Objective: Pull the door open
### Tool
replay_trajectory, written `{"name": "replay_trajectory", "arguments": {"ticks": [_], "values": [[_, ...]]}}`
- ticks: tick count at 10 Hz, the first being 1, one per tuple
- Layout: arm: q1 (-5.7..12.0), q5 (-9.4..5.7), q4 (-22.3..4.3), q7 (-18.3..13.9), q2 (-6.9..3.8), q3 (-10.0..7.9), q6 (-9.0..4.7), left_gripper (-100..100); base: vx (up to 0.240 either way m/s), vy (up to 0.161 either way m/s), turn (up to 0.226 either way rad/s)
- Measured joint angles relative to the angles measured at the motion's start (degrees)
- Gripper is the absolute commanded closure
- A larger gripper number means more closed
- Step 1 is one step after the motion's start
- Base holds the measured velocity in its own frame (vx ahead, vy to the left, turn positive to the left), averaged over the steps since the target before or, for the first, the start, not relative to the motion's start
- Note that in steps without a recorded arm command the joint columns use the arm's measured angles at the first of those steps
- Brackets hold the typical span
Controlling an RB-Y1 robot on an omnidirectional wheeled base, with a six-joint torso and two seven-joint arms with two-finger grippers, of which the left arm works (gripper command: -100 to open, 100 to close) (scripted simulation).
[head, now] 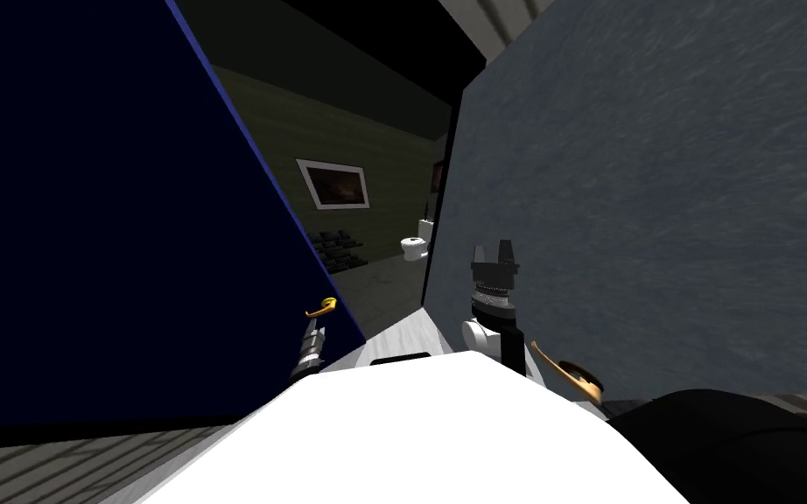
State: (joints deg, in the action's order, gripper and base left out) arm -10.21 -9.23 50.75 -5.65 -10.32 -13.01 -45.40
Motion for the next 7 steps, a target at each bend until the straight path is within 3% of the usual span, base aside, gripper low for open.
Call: {"name": "replay_trajectory", "arguments": {"ticks": [1,3,4,6,7], "values": [[-0.85,-0.31,0.68,-0.76,-0.73,-0.37,0.08,-100,0.140,0.012,-0.033],[-0.34,-0.66,-1.41,-1.64,-1.79,-0.83,-0.84,-100,0.149,0.019,-0.087],[-1.09,-0.98,-1.14,-2.41,-2.63,-1.21,-0.91,-100,0.134,0.027,-0.047],[-0.47,-1.26,-3.78,-3.29,-3.59,-1.60,-2.34,-100,0.096,0.007,-0.037],[-0.40,-1.28,-3.97,-3.38,-3.64,-1.63,-2.56,100,-0.010,0.001,0.013]]}}
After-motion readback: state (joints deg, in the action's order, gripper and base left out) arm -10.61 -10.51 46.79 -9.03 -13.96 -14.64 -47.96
